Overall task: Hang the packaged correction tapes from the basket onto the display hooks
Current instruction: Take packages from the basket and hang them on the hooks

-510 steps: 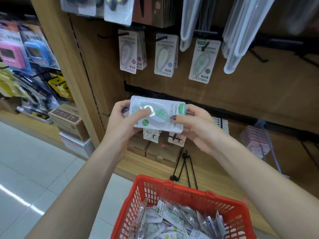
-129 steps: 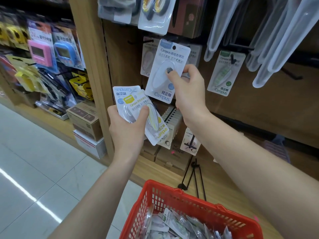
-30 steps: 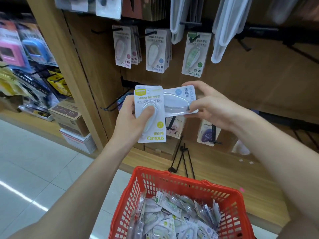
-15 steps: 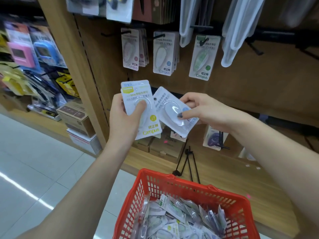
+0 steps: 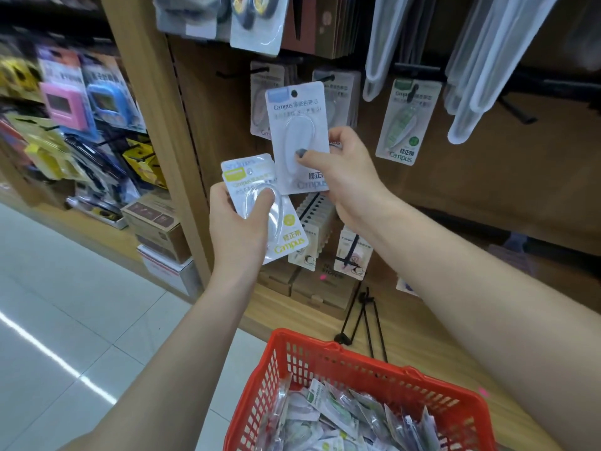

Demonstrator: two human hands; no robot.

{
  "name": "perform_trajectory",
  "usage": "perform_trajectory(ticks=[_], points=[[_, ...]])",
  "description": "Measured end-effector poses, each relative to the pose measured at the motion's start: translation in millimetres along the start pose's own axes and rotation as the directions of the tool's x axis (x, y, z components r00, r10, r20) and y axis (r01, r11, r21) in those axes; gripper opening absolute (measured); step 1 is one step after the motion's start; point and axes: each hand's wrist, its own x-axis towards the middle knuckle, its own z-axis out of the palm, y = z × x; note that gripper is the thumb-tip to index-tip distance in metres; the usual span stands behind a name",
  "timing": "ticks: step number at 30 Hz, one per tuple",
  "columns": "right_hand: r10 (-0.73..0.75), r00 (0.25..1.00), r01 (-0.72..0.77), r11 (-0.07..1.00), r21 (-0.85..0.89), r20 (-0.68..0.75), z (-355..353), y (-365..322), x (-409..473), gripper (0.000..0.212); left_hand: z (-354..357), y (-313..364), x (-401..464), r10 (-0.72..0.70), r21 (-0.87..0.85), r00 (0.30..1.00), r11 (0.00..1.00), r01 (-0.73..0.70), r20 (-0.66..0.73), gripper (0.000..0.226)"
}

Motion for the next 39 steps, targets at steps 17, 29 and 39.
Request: perform_trajectory(ticks=[17,29,39], points=[[-0.02,0.995,0.022,1.0,0.018,-0.101,18,7,8,0.019,3,1,-3,-0.008,0.08,0.999,0.997,0.011,-0.04,0.017],[0.233,0.948,-0.198,0.966,0.168,-0.217,18,4,49,0.011,4,5,-8,-0.065,0.043,0.998,0.997,0.066,-0.016,0.016],[0.398,0.873,-0.402,0.915,0.049,-0.283,-3,5,77,0.064,5,11,-10,-0.04,-0.01,0.985,0.999,0.042,0.17,0.025]])
